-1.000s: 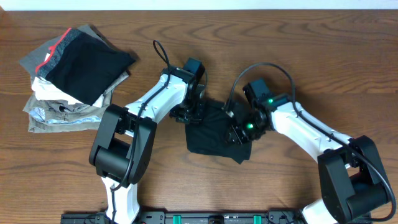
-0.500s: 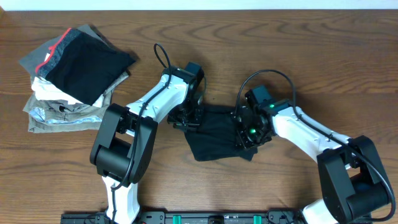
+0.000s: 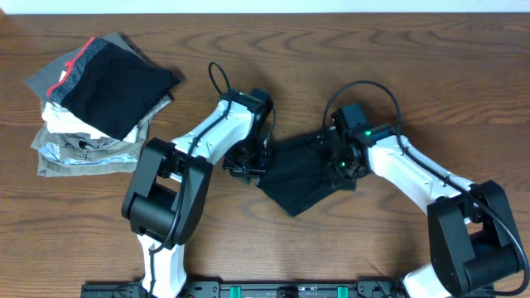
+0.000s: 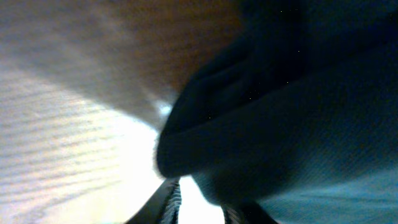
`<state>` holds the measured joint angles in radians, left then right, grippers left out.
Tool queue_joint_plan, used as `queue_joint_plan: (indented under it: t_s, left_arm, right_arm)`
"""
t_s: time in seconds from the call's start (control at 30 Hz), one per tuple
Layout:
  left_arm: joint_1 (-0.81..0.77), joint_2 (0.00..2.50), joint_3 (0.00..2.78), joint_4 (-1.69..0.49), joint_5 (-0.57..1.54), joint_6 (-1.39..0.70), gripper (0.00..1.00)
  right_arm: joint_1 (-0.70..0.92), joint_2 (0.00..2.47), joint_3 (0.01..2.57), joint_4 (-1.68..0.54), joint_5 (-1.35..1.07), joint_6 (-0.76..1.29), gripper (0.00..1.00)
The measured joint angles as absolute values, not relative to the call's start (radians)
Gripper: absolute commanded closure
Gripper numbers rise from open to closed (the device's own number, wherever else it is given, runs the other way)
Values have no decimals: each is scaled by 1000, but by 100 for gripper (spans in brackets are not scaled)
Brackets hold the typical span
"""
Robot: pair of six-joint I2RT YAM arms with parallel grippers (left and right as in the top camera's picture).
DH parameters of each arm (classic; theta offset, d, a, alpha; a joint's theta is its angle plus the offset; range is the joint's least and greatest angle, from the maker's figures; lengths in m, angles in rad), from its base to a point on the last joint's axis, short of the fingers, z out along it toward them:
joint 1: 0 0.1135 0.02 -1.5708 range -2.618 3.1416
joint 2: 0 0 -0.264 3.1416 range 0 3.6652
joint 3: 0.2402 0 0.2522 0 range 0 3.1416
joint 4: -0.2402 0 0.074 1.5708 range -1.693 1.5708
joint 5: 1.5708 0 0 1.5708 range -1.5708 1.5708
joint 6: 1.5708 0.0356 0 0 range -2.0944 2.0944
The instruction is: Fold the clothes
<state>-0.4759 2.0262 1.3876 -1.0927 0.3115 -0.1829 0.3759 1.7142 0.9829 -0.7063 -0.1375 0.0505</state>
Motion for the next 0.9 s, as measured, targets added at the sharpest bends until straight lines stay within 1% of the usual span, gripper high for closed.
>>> queue_joint_plan:
  t_s: [0.13,0.23,0.3,0.33,0.4,0.53,0.6,0.7,0.9]
  left_arm:
    - [-504,1975,1380,-1090,307,-183,78]
    - [-519,1889,1378,-1048,289,-183,78]
    - [-519,1817,1378,-975,273,-183,76]
    - [-519,1791,1378,-943,263,-181,71]
    - [-519,1743,1379,-856,244,-171,67]
    - [-518,1726,1381,-709,227,-151,67]
    - [-518,1746,1381,-684,252,-148,67]
    - [-519,1785,1381,-686,346,-126,68]
    - [-561,1820,1380,-693,458,-4,67]
  right_arm:
    - [363,1715,1032,-716,-22,29,55]
    - [359,1715,1079,-760,29,15,55]
    - [359,1713,1110,-788,46,10,53]
    - [359,1710,1120,-793,49,9,53]
    - [359,1694,1137,-796,39,5,54]
    - [359,1638,1153,-812,-30,3,59]
    - [359,1624,1158,-838,-62,5,59]
    - [359,1622,1156,-873,-92,9,60]
    - [359,1622,1111,-870,-116,34,60]
